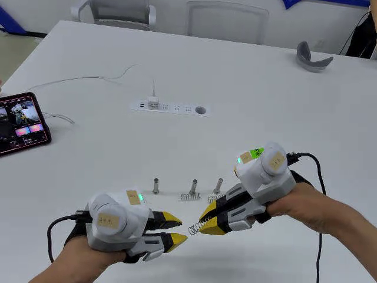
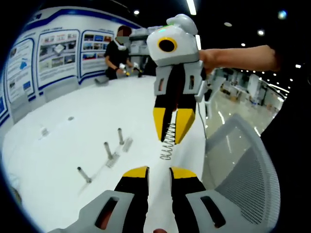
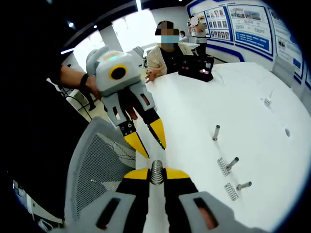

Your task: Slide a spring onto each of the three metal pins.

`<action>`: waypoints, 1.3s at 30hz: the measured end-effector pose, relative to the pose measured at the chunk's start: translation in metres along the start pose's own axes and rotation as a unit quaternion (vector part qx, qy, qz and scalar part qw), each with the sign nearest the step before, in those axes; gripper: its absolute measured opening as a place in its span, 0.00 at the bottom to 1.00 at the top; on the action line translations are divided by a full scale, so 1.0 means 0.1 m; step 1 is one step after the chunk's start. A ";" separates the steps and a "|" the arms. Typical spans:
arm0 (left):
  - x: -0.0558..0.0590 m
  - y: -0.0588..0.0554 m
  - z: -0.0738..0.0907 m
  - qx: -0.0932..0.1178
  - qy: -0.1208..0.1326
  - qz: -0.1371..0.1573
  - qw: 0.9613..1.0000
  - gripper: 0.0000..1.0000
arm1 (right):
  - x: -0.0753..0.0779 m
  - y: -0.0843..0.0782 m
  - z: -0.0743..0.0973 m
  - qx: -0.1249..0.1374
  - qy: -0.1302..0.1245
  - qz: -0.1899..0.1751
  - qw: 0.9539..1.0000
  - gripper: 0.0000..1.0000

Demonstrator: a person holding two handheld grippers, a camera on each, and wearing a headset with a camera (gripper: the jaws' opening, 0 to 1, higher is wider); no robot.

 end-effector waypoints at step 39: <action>-0.77 -0.41 0.73 -0.006 0.174 0.066 0.982 0.46 | 0.78 0.14 -0.27 -0.062 -0.052 0.021 0.997 0.12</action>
Point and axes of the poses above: the centre of the closed fingertips' face, and the gripper's own axes: z roughly backward along the fingers, x roughly to its right, y roughly out of its top, the point moved 2 cm from there along z, roughly backward along the fingers, and after that the axes turned 13 degrees about x, right-handed, at the moved point
